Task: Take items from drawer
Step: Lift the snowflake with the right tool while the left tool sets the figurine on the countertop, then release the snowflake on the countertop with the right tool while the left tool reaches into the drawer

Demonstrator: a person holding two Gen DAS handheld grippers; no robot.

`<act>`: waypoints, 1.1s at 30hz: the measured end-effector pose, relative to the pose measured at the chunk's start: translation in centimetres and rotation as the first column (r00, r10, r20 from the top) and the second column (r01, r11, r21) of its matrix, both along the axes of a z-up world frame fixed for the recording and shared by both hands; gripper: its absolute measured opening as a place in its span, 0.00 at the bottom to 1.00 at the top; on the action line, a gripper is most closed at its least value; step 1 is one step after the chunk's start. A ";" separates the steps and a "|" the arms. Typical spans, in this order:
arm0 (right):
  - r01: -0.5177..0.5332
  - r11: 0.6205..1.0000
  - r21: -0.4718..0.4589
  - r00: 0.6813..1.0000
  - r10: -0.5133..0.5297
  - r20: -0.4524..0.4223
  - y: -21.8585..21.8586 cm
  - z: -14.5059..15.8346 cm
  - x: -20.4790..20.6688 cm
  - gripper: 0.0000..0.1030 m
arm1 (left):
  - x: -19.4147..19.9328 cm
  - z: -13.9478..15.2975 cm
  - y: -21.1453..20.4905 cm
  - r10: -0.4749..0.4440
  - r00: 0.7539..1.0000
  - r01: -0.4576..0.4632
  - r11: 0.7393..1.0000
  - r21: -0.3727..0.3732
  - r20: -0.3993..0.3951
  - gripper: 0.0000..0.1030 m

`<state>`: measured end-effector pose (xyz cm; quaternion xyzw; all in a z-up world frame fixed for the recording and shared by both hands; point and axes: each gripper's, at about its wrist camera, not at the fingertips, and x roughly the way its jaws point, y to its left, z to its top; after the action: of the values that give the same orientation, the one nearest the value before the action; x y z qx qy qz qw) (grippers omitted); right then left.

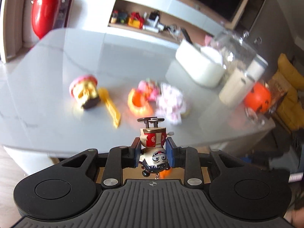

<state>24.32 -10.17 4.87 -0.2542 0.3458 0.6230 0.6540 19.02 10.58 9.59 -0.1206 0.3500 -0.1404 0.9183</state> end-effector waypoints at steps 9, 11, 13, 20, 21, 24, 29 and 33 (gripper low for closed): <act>0.033 0.999 0.037 0.999 -0.033 -0.012 -2.2 -2.4 2.0 0.69 | 9.4 -3.5 -1.8 0.177 0.982 -0.172 0.982 0.072 -0.070 0.31; 0.040 0.999 0.025 0.999 -0.040 -0.016 -2.3 -2.2 2.8 0.69 | 10.1 -4.5 -2.3 0.187 0.979 -0.176 0.976 0.128 -0.082 0.34; 0.045 0.999 0.013 0.999 -0.045 -0.020 -2.5 -1.9 3.3 0.69 | 10.1 -4.4 -2.4 0.192 0.980 -0.182 0.972 0.148 -0.055 0.33; 0.025 1.000 -0.004 1.000 -0.026 -0.018 -2.1 -2.1 3.1 0.69 | 6.8 -1.1 -1.0 0.192 0.974 -0.202 0.977 0.071 0.123 0.33; 0.022 1.000 -0.005 1.000 -0.022 -0.017 -2.0 -2.1 3.0 0.69 | 5.9 -0.7 -0.7 0.188 0.971 -0.199 0.978 0.066 0.146 0.33; 0.018 1.000 -0.014 1.000 -0.018 -0.014 -2.0 -2.2 2.9 0.69 | 3.2 -0.3 -0.2 0.167 0.969 -0.177 0.983 0.041 0.182 0.33; 0.017 0.999 -0.035 1.000 -0.017 -0.003 -2.0 -2.5 2.9 0.69 | -0.3 -3.0 1.3 0.120 0.986 -0.121 0.993 0.009 0.117 0.33; 0.021 0.999 -0.025 1.000 -0.021 -0.007 -2.2 -1.9 2.8 0.69 | -1.4 -6.2 3.0 0.164 0.987 -0.163 0.986 -0.043 0.007 0.33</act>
<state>27.12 -12.38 2.99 -0.2562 0.3585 0.6128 0.6560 17.64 13.62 3.44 -0.1676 0.3309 -0.0727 0.9258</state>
